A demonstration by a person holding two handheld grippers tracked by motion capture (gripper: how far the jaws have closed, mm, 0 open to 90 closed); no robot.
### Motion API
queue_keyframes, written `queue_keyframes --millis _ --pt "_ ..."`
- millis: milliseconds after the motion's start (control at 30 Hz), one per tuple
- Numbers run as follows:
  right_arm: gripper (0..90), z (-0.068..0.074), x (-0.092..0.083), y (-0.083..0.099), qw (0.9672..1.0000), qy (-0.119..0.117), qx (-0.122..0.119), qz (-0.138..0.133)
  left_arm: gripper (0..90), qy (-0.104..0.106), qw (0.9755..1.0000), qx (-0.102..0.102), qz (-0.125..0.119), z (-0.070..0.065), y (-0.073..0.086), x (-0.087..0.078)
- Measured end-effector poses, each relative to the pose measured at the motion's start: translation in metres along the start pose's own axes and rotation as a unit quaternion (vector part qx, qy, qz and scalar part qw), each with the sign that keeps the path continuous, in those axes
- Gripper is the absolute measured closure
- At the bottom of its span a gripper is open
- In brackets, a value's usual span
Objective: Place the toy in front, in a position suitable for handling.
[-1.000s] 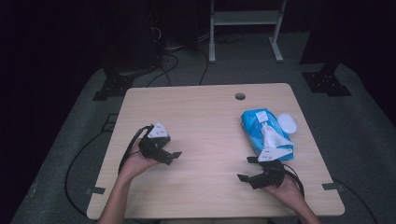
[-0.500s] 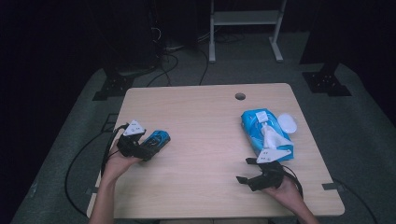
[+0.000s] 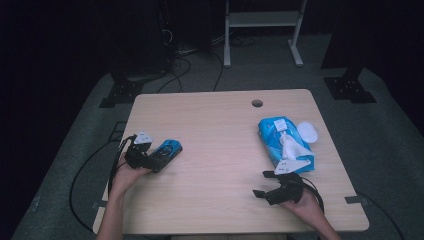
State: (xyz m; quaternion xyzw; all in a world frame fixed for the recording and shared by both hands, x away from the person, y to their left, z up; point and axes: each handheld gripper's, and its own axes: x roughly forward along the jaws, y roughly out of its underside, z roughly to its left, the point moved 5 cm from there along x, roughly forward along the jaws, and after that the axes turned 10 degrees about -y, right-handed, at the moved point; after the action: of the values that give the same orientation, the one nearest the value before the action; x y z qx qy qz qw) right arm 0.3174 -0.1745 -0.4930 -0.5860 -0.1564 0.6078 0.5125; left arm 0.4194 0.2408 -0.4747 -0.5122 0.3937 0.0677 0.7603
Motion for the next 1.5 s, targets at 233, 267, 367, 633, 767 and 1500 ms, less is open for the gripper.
queue_keyframes --millis 233,267,367,633,767,1500 --pt "16.4 0.001 0.002 0.000 1.0000 -0.005 0.007 0.001 5.4 -0.004 0.9998 -0.019 -0.004 0.007 0.001 0.010" --pt "16.4 0.000 0.002 0.000 1.0000 -0.005 0.006 0.001 5.4 -0.005 0.9998 -0.018 0.000 0.007 0.002 0.012" --pt "16.4 0.000 0.003 0.000 1.0000 -0.006 0.007 0.003 5.5 -0.003 0.9999 -0.012 0.004 0.005 0.002 0.015" --pt "16.4 0.002 0.002 0.001 0.9999 -0.008 0.007 0.006 11.7 -0.001 0.9998 -0.005 0.021 0.000 0.004 0.022" --pt "16.5 0.002 0.002 0.001 0.9999 -0.011 0.006 0.007 13.1 0.003 0.9991 -0.026 0.033 -0.001 0.005 0.026" --pt "16.6 0.004 0.005 0.003 0.9996 -0.014 0.002 0.023 16.3 -0.015 0.9983 -0.010 0.055 -0.005 0.010 0.038"
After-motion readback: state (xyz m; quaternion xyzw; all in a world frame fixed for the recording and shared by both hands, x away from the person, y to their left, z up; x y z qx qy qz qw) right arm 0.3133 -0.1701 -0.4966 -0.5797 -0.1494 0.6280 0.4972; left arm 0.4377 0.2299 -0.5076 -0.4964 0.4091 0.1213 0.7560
